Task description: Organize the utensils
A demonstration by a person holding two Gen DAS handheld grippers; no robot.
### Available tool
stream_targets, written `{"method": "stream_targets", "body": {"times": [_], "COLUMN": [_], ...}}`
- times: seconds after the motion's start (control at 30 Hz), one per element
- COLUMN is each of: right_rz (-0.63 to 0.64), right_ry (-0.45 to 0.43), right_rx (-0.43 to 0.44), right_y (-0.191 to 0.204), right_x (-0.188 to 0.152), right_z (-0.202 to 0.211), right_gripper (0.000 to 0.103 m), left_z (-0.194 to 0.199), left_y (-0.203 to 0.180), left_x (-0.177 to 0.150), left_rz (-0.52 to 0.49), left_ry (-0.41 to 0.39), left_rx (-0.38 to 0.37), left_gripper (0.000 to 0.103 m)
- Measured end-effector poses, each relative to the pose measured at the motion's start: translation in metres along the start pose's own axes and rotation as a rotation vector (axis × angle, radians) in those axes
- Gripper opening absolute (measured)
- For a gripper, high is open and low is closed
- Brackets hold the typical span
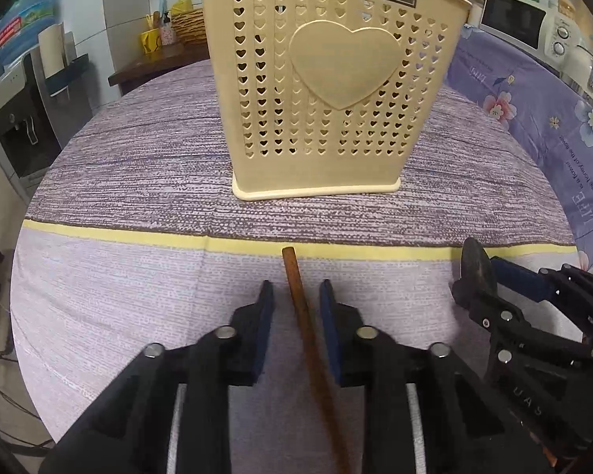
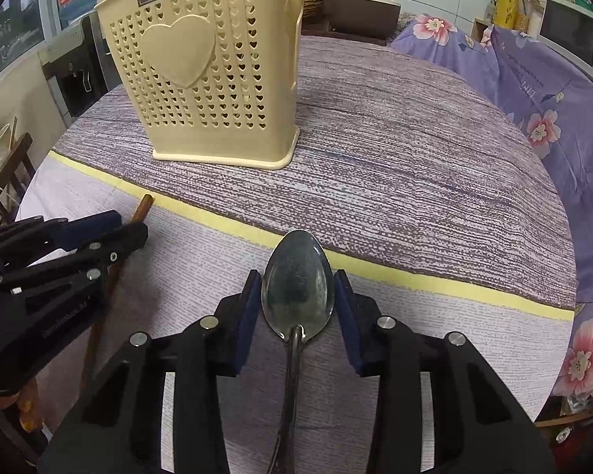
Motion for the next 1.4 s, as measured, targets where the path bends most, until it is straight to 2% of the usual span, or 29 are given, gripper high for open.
{"method": "stream_targets", "body": {"times": [0.07,0.43,0.53,0.67,0.77,0.93,1.03,1.13,1.4], "right_rz": [0.003,-0.007,-0.018,-0.027,-0.018,-0.002,0.015,0.037,0.071], "right_ry": [-0.001,-0.018,-0.043,-0.088,-0.138,-0.207,-0.241,-0.252,-0.254], "right_rx": [0.002,0.030,0.057,0.106,0.129,0.173,0.173,0.172,0.185], "right_y": [0.000,-0.001,-0.001,-0.001,0.002,0.008,0.014,0.021,0.031], "right_x": [0.001,0.001,0.005,0.015,0.027,0.046,0.054,0.059,0.064], "right_z": [0.000,0.002,0.010,0.030,0.053,0.093,0.112,0.120,0.125], "right_gripper": [0.038,0.038,0.038,0.038,0.038,0.038,0.038,0.038,0.038], "left_z": [-0.002,-0.003,0.004,0.029,0.062,0.116,0.137,0.147,0.152], "left_y": [0.000,-0.001,0.004,0.017,0.031,0.051,0.060,0.064,0.069], "left_x": [0.002,0.007,0.013,0.026,0.040,0.062,0.071,0.076,0.077], "left_rz": [0.000,0.007,0.028,0.068,0.100,0.128,0.138,0.143,0.144], "left_ry": [0.001,-0.017,-0.036,-0.090,-0.170,-0.310,-0.366,-0.396,-0.413], "left_rx": [-0.003,-0.005,-0.030,-0.093,-0.133,-0.147,-0.142,-0.147,-0.163], "left_gripper": [0.010,0.008,0.008,0.008,0.008,0.008,0.008,0.008,0.008]}}
Point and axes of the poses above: each gripper's, at about its wrist camera, not at the fingertips, and z roughly against the way its jaws point, y to its left, x to its top, the point moved 3 cm from there along -z, roughly the way its jaws point, and after that the axes turned 12 degrees about x, right-handed, at the moved point
